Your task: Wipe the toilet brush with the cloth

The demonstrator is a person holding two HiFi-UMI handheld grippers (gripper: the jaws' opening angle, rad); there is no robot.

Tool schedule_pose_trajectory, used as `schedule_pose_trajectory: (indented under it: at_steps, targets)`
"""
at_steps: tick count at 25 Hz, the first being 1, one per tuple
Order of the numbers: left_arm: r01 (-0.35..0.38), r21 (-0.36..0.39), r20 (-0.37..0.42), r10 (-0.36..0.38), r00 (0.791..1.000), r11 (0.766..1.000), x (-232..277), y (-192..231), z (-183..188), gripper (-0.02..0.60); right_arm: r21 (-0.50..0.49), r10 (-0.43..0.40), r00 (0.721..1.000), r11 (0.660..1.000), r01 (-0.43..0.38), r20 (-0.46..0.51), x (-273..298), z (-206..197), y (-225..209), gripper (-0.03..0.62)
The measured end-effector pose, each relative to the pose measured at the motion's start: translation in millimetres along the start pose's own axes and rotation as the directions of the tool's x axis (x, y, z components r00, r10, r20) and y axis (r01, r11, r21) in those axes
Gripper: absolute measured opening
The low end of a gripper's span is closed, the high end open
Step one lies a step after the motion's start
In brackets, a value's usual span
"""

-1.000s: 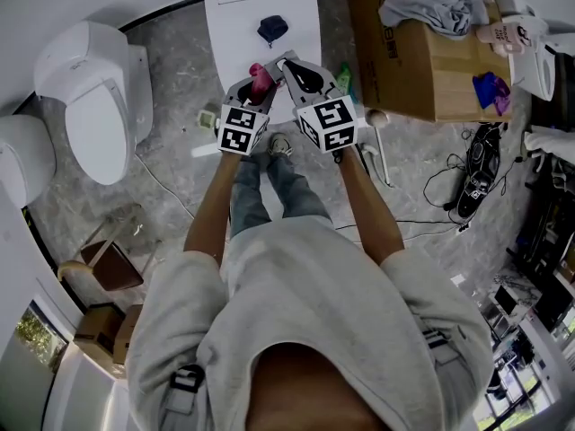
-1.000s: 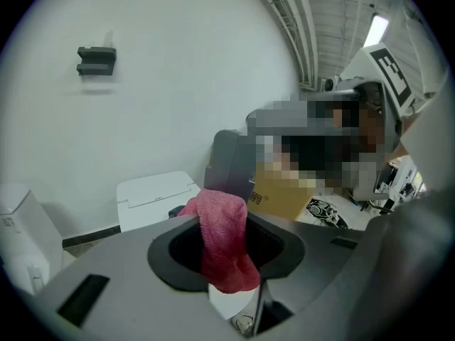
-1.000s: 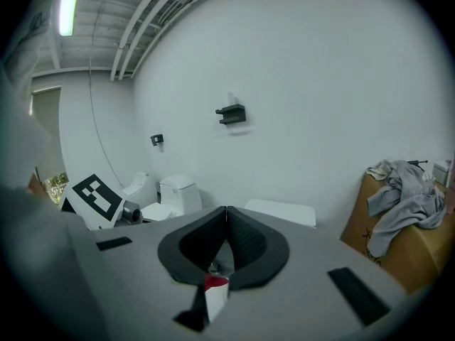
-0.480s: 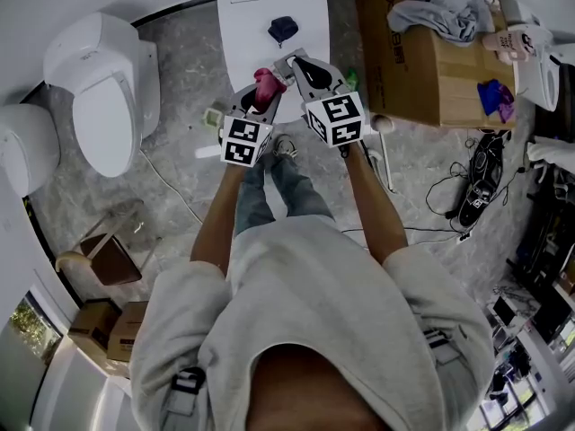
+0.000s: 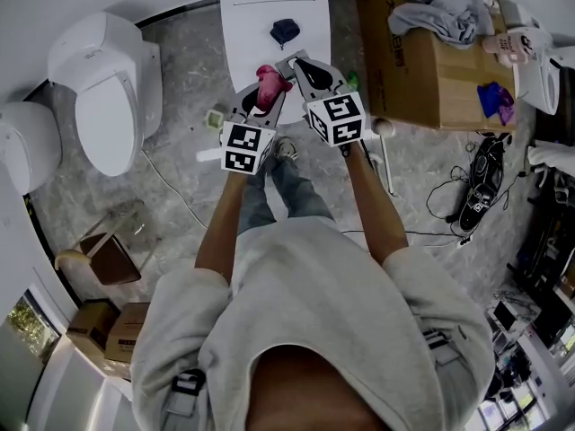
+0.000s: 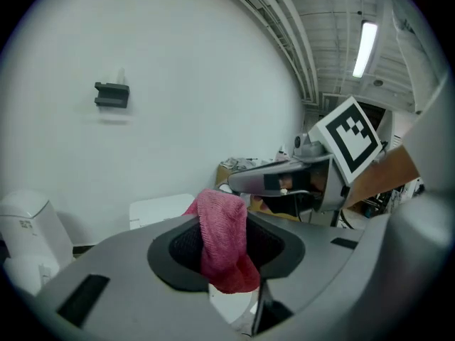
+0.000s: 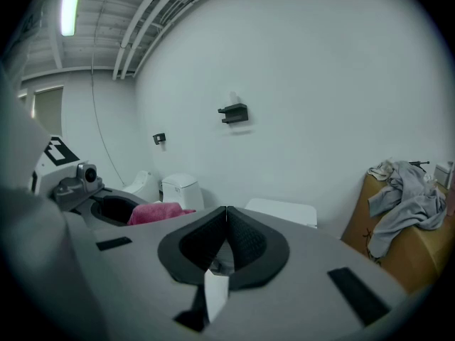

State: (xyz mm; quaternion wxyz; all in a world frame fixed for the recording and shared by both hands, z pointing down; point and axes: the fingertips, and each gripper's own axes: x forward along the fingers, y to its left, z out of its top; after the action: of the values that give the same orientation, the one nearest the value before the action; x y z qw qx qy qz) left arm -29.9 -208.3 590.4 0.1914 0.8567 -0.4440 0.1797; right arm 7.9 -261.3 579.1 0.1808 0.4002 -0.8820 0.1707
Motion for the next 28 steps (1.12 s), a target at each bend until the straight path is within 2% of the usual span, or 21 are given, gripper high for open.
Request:
schedule_pose_trajectory:
  at_steps: [4,7,28]
  targets:
    - [-0.013,0.040,0.035,0.012,0.999,0.999,-5,5,22,0.141,0.001,0.001,1.000,1.000,-0.001,0.002,-1,0,1,0.031]
    - [0.002,0.070,0.019,-0.004,1.000,0.998,2,4,23,0.142,0.005,-0.004,1.000,1.000,0.004,0.002,-1,0,1,0.031]
    - [0.040,0.010,-0.068,-0.040,0.997,0.999,41,14,-22,0.143,0.033,-0.028,0.999,0.999,0.028,0.021,0,2,-5,0.031]
